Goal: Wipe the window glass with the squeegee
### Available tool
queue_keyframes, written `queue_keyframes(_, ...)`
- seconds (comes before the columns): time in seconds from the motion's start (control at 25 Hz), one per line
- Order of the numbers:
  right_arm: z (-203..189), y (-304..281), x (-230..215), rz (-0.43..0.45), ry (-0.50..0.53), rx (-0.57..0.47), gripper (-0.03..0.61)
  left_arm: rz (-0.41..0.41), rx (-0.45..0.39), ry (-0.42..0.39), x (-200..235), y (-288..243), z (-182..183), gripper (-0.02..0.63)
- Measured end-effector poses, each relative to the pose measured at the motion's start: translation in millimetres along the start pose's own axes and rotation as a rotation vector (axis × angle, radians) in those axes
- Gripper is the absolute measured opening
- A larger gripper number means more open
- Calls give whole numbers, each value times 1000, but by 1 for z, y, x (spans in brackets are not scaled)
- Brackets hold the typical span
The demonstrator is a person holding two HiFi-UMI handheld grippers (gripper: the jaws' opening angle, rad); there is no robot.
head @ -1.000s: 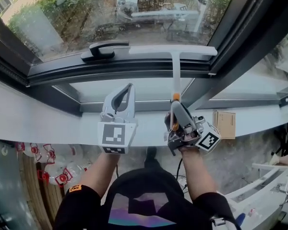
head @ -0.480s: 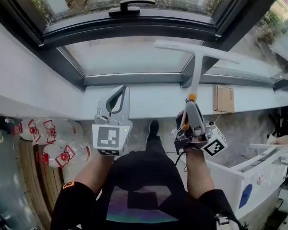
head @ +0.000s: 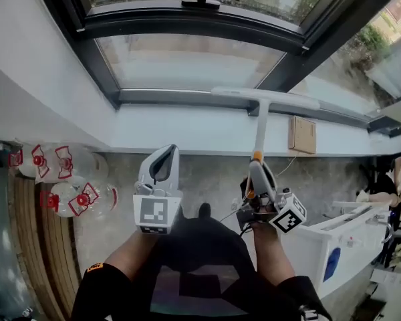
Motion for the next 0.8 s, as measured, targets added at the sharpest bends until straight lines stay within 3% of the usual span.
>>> queue_keyframes(0.4,-41,53,8,-7,106,158,44,68,25,-4,-49,48,-30,14)
queue_keyframes(0.6,-43,100,4,21,149,200,44,121,-2,-6,-101,69,-19,14)
queue_keyframes(0.8,-42,151,2,86,158,233,44,196,32,-9,-161,97,-33,14)
Point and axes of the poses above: the fingertips, and each gripper's own axes: y backward along the fingers, x to its left, z out of its top, the point moved 3 cm from there along y, backward along the fingers, and after that the axes turned 10 degrees about -z, right-handed, at the moved point
